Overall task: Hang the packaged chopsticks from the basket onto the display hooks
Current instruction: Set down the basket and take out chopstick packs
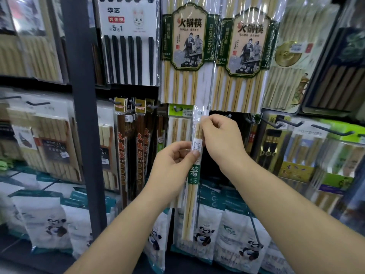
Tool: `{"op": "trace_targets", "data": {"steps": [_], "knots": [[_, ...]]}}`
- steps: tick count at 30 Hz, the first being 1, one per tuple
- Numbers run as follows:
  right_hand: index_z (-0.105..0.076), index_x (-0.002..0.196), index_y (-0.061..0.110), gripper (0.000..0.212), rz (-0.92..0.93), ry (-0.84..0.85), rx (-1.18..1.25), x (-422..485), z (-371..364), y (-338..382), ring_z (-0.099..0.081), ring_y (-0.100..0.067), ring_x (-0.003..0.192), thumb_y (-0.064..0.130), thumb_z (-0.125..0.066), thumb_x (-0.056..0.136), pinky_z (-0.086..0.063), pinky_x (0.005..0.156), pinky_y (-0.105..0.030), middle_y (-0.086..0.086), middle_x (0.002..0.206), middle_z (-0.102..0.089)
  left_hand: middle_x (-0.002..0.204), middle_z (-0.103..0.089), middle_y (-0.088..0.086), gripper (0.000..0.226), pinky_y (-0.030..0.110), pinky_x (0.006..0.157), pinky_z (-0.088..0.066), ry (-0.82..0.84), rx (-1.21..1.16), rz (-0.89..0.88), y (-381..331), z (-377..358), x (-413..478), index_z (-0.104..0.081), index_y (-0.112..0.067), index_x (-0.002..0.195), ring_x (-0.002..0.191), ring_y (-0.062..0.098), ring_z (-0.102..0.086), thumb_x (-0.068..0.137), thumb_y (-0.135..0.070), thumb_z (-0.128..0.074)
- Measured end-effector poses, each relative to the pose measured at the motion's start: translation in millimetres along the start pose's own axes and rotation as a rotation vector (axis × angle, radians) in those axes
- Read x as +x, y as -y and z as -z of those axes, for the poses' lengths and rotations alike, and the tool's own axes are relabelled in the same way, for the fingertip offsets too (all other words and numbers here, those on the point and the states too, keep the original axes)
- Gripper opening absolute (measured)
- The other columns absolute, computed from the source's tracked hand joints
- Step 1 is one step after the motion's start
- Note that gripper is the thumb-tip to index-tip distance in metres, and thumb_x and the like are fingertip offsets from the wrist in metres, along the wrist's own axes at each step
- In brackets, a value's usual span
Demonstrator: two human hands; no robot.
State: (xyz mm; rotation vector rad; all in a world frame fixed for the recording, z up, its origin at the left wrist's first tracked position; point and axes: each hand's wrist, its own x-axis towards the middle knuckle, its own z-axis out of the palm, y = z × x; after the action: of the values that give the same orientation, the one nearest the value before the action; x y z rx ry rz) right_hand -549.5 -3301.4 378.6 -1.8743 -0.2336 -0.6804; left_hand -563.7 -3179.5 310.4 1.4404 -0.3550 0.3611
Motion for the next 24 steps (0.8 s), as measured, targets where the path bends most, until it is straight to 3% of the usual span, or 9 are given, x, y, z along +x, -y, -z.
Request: {"op": "trace_targets", "data": {"steps": [3, 9, 12, 18, 24], "knots": [[-0.045, 0.06, 0.016, 0.039, 0.005, -0.048, 0.003, 1.1, -3.9, -2.6, -0.032, -0.006, 0.046, 0.022, -0.053, 0.098, -0.031, 0.043, -0.015, 0.011, 0.048, -0.037, 0.085, -0.071, -0.004, 0.016, 0.012, 0.065, -0.051, 0.004, 0.026, -0.017, 1.5, 3.4, 2.0, -0.067, -0.031, 0.105, 0.072, -0.006, -0.065, 0.096, -0.019, -0.072], [-0.039, 0.059, 0.016, 0.041, 0.003, -0.1, -0.032, 1.1, -4.2, -5.7, -0.029, -0.004, 0.045, 0.023, -0.053, 0.096, -0.033, 0.049, -0.022, 0.011, 0.046, -0.033, 0.069, -0.065, -0.017, 0.008, 0.013, 0.06, -0.047, 0.045, 0.079, -0.042, 5.7, 1.9, 2.4, -0.068, -0.025, 0.105, 0.061, -0.005, -0.057, 0.098, -0.022, -0.069], [-0.038, 0.058, 0.016, 0.039, -0.005, -0.109, -0.028, 0.8, -2.4, -6.4, -0.028, -0.007, 0.047, 0.021, -0.054, 0.094, -0.033, 0.054, -0.03, 0.01, 0.047, -0.031, 0.076, -0.067, -0.01, 0.01, 0.015, 0.061, -0.048, 0.055, 0.091, -0.046, 5.7, -0.7, 2.3, -0.069, -0.022, 0.109, 0.063, -0.004, -0.058, 0.098, -0.023, -0.069], [-0.042, 0.061, 0.008, 0.037, 0.025, -0.107, -0.029, 1.4, -2.2, -3.1, -0.03, -0.009, 0.05, 0.02, -0.053, 0.094, -0.033, 0.054, -0.031, 0.008, 0.049, -0.031, 0.081, -0.07, -0.007, 0.011, 0.015, 0.065, -0.051, 0.042, 0.081, -0.059, 5.7, -0.5, 2.4, -0.069, -0.024, 0.109, 0.07, -0.003, -0.062, 0.098, -0.023, -0.069], [-0.04, 0.058, 0.015, 0.041, 0.02, -0.101, -0.043, 5.1, -3.3, -3.3, -0.03, -0.008, 0.047, 0.021, -0.053, 0.096, -0.034, 0.053, -0.029, 0.01, 0.046, -0.032, 0.08, -0.069, -0.006, 0.011, 0.015, 0.067, -0.052, 0.038, 0.089, -0.057, 7.4, 1.7, 5.2, -0.069, -0.025, 0.109, 0.072, -0.001, -0.063, 0.098, -0.024, -0.069]]}}
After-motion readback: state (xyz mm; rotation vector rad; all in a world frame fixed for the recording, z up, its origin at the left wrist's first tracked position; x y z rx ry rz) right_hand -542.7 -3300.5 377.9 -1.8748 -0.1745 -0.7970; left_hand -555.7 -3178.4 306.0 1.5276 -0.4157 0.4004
